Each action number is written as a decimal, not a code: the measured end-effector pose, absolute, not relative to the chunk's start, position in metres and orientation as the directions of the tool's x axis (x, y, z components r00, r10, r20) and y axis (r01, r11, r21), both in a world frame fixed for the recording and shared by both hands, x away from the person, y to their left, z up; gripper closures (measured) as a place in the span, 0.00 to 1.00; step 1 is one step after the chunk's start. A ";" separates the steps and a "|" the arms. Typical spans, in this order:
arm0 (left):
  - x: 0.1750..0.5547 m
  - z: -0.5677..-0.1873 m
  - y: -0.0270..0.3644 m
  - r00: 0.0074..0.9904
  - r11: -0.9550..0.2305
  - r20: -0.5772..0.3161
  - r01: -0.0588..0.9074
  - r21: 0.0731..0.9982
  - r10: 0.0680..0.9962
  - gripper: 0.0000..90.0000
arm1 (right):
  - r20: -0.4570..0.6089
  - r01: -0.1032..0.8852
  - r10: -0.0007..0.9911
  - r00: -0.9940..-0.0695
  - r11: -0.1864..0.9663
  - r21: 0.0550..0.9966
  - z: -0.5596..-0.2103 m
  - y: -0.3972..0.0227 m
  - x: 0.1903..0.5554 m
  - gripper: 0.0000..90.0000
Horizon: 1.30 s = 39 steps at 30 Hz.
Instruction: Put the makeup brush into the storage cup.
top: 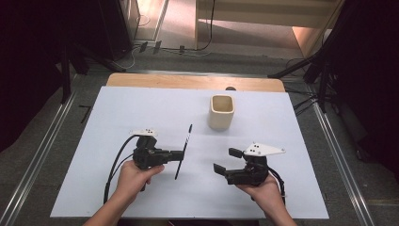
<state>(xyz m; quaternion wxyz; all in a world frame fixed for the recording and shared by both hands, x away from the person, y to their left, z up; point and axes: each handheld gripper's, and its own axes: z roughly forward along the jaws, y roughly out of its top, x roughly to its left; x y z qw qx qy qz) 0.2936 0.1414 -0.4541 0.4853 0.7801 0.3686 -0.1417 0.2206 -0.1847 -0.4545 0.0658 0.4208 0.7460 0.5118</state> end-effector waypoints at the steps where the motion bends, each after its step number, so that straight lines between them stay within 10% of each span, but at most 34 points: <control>1: 0.294 -0.455 0.141 0.689 -0.259 -0.577 0.711 0.653 0.438 0.95 | 0.344 0.565 0.698 -0.628 0.105 0.818 -0.454 -0.183 0.222 0.16; 39: 0.286 -0.462 0.129 0.682 -0.221 -0.581 0.712 0.667 0.445 0.95 | 0.412 0.596 0.703 -0.579 0.021 0.802 -0.443 -0.141 0.243 0.18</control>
